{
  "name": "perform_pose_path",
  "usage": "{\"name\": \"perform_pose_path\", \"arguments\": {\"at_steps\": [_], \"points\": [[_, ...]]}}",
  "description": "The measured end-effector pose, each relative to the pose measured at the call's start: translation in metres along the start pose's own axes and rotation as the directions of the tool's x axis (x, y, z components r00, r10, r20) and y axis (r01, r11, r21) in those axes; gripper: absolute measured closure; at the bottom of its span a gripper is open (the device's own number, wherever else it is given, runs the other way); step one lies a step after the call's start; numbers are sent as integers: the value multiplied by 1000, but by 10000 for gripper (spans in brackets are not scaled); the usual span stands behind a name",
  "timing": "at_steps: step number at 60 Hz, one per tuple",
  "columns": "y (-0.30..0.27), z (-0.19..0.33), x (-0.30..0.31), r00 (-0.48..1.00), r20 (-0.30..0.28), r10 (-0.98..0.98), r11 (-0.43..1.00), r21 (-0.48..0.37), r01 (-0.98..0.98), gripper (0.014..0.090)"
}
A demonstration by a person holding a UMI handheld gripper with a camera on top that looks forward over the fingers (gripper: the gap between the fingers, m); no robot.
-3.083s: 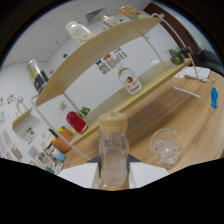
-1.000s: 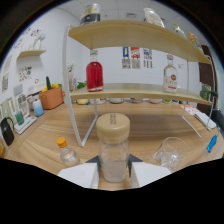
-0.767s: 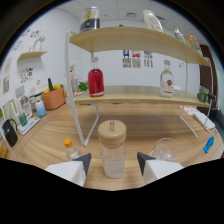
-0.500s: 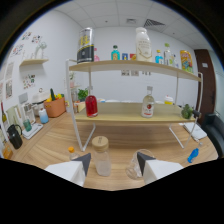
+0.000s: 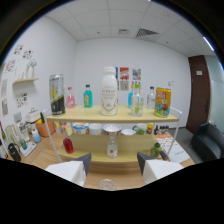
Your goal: Make me a cup of Mount Fuji.
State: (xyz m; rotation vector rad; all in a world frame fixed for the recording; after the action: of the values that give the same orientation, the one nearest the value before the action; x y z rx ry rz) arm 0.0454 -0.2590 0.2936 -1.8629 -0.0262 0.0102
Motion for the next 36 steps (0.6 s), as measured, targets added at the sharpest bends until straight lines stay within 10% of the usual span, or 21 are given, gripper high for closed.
{"name": "perform_pose_path", "arguments": {"at_steps": [15, 36], "points": [[-113, 28, -13, 997, 64, 48, 990, 129, -56, 193], [-141, 128, -12, 998, -8, 66, 993, 100, -65, 313]]}}
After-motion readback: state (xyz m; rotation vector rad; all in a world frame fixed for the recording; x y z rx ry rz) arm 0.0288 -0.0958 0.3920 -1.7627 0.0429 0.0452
